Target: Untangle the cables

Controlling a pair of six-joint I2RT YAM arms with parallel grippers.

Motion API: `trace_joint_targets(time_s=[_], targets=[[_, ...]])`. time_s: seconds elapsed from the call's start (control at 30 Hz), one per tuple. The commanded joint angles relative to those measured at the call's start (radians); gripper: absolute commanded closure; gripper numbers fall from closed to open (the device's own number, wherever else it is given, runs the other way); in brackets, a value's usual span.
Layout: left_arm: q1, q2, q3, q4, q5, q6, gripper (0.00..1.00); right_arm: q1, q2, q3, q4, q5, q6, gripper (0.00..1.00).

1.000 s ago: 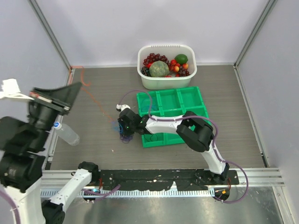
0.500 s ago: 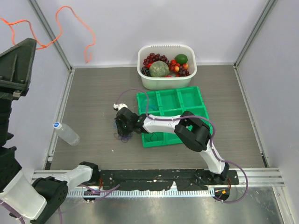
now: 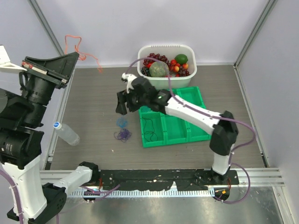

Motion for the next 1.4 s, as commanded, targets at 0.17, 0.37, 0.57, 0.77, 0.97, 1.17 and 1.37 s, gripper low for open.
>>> trace_joint_targets(time_s=[0.17, 0.37, 0.57, 0.77, 0.97, 1.17, 1.37], targets=[[0.001, -0.055, -0.251, 0.016, 0.009, -0.107, 1.00, -0.157, -0.329, -0.132, 0.083, -0.204, 0.048, 0.28], [0.003, -0.088, -0.464, 0.159, 0.097, -0.244, 1.00, -0.212, -0.448, -0.192, 0.116, -0.209, 0.143, 0.28], [0.004, -0.072, -0.528, 0.219, 0.164, -0.299, 1.00, -0.221, -0.500, -0.283, 0.246, -0.218, 0.316, 0.28], [0.004, -0.065, -0.547, 0.240, 0.192, -0.312, 1.00, -0.219, -0.443, -0.247, 0.223, -0.157, 0.368, 0.28], [0.004, -0.055, -0.550, 0.255, 0.216, -0.321, 1.00, -0.220, -0.400, -0.258, 0.284, -0.149, 0.486, 0.29], [0.003, -0.046, -0.553, 0.277, 0.235, -0.330, 1.00, -0.216, -0.368, -0.269, 0.315, -0.193, 0.523, 0.31], [0.003, -0.039, -0.553, 0.292, 0.249, -0.338, 1.00, -0.210, -0.343, -0.284, 0.369, -0.204, 0.556, 0.36]])
